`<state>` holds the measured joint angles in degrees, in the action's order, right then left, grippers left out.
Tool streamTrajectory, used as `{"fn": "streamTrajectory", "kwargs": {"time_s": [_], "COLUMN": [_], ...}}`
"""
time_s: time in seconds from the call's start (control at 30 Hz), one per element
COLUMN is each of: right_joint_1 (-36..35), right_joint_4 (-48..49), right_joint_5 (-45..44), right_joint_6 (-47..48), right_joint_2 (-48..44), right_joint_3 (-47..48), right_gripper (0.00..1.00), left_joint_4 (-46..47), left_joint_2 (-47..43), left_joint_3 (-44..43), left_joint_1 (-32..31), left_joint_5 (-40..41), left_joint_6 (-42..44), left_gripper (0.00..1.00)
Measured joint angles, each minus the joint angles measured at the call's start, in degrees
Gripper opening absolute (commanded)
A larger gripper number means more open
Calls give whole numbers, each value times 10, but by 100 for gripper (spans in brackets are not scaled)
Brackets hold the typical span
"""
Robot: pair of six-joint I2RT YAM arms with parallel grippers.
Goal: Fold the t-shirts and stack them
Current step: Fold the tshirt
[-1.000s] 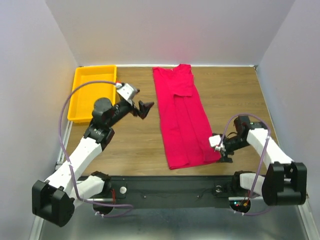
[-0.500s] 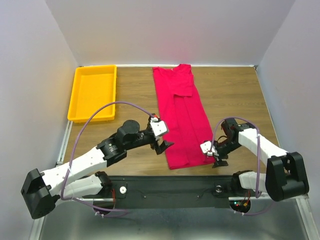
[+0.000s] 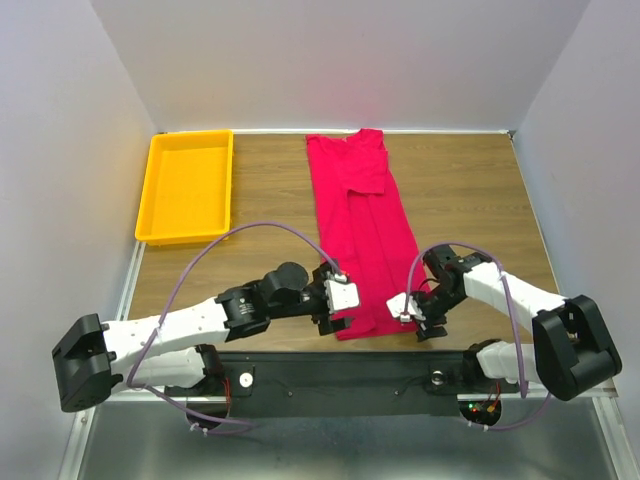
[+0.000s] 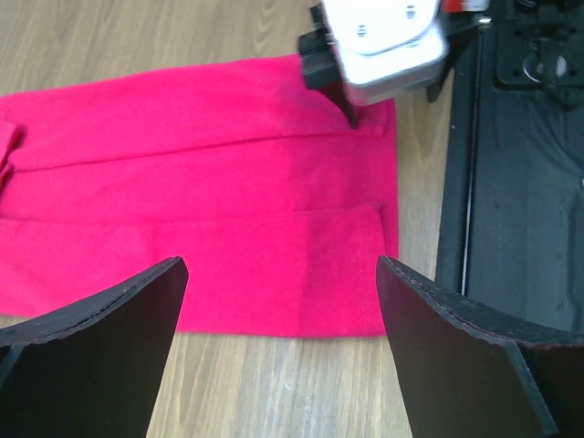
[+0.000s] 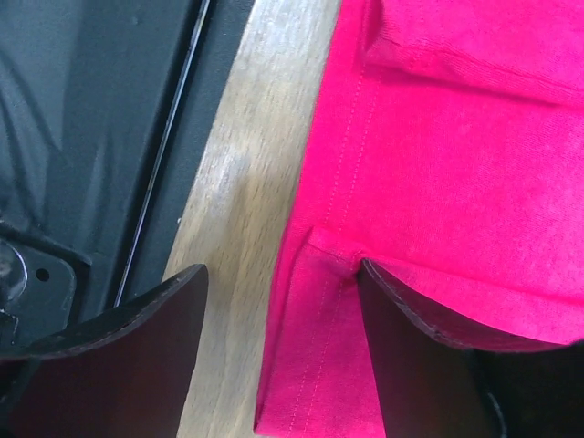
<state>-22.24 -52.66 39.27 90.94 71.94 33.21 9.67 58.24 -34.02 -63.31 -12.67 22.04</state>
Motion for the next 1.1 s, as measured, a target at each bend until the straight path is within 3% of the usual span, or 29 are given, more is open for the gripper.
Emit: {"fn": "streamTrajectory", "kwargs": {"time_s": [0.57,1.1], "right_joint_1": [7,95], "right_joint_4": [7,4], "right_joint_5": [-10,-61], "right_joint_6": [-141,-87], "right_joint_2": [-124,-96], "right_joint_3": [16,-8], "right_gripper": [69,68], "left_joint_4": [5,12], "left_joint_2": [93,195], "left_joint_3": [18,11], "left_joint_1": [-96,-112], "left_joint_5": [-2,32], "left_joint_6": [91,161], "left_gripper": [92,78]}}
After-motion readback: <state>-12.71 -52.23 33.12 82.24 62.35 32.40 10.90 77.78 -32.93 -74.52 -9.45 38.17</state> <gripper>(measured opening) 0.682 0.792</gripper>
